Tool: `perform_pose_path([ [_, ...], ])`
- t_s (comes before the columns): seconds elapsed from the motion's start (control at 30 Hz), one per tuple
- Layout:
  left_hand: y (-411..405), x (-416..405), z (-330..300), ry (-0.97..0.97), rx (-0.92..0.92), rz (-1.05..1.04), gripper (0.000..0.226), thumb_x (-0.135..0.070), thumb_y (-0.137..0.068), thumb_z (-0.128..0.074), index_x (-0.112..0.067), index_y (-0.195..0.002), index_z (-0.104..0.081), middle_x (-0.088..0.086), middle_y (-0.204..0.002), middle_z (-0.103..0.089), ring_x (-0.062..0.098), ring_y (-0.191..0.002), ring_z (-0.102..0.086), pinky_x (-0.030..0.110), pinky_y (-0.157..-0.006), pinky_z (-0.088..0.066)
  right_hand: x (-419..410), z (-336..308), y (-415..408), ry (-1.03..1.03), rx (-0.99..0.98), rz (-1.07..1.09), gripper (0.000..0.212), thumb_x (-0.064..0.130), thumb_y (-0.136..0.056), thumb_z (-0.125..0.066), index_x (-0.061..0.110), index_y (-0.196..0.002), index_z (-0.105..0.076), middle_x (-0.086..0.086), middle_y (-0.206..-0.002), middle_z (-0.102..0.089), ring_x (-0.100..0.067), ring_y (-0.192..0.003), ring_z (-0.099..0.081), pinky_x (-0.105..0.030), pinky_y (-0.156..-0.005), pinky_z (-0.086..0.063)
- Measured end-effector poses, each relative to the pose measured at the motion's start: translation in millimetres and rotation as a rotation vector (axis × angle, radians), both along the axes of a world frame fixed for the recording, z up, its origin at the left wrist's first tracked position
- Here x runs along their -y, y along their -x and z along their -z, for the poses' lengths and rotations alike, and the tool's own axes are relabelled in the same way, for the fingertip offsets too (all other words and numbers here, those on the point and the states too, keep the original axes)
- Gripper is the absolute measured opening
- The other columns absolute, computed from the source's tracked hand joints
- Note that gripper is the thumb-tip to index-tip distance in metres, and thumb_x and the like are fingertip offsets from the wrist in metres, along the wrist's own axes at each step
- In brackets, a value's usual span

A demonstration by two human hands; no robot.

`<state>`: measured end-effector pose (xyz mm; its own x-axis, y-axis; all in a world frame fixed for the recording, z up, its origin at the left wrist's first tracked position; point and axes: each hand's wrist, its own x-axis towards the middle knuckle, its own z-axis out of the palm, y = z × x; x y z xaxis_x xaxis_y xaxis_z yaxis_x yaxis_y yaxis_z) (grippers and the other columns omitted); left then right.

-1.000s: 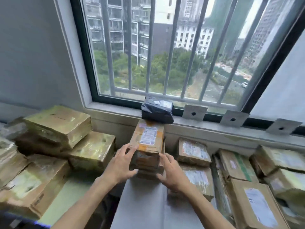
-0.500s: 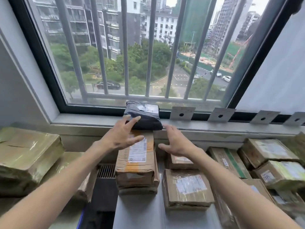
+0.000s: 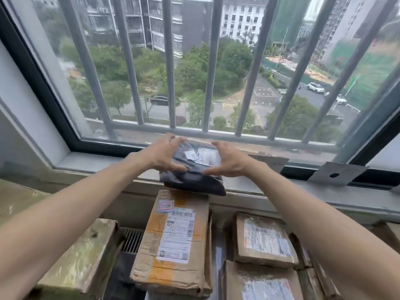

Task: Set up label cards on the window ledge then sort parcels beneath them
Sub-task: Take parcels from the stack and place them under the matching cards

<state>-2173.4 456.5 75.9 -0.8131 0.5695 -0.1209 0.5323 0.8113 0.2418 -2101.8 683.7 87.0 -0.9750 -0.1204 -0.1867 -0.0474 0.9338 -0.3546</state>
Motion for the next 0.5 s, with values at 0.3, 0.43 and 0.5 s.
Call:
perform_pose_path([
  [0.3, 27, -16, 21, 0.407, -0.339, 0.144, 0.130, -0.079, -0.046, -0.077, -0.020, -0.148, -0.022, 0.003, -0.138, -0.036, 0.027, -0.121, -0.037, 0.042, -0.107, -0.037, 4, 39, 39, -0.229, -0.071, -0.058, 0.123, 0.061, -0.053, -0.090, 0.013, -0.147, -0.027, -0.011, -0.140, -0.035, -0.032, -0.131, -0.035, -0.046, -0.107, -0.042],
  [0.43, 29, -12, 40, 0.362, -0.365, 0.108, 0.133, -0.080, -0.048, -0.075, -0.021, -0.149, -0.011, 0.005, -0.142, -0.027, 0.032, -0.129, -0.028, 0.046, -0.114, -0.024, 2, 46, 37, -0.242, -0.130, -0.064, 0.118, 0.062, -0.055, -0.088, 0.012, -0.144, -0.027, -0.010, -0.138, -0.033, -0.032, -0.132, -0.030, -0.048, -0.104, -0.045],
  [0.5, 29, -12, 45, 0.345, -0.376, 0.102, 0.133, -0.079, -0.049, -0.075, -0.021, -0.149, -0.007, 0.005, -0.142, -0.024, 0.033, -0.129, -0.026, 0.047, -0.115, -0.023, 2, 49, 36, -0.235, -0.141, -0.063, 0.117, 0.061, -0.056, -0.087, 0.013, -0.144, -0.026, -0.010, -0.139, -0.033, -0.031, -0.131, -0.030, -0.049, -0.102, -0.047],
])
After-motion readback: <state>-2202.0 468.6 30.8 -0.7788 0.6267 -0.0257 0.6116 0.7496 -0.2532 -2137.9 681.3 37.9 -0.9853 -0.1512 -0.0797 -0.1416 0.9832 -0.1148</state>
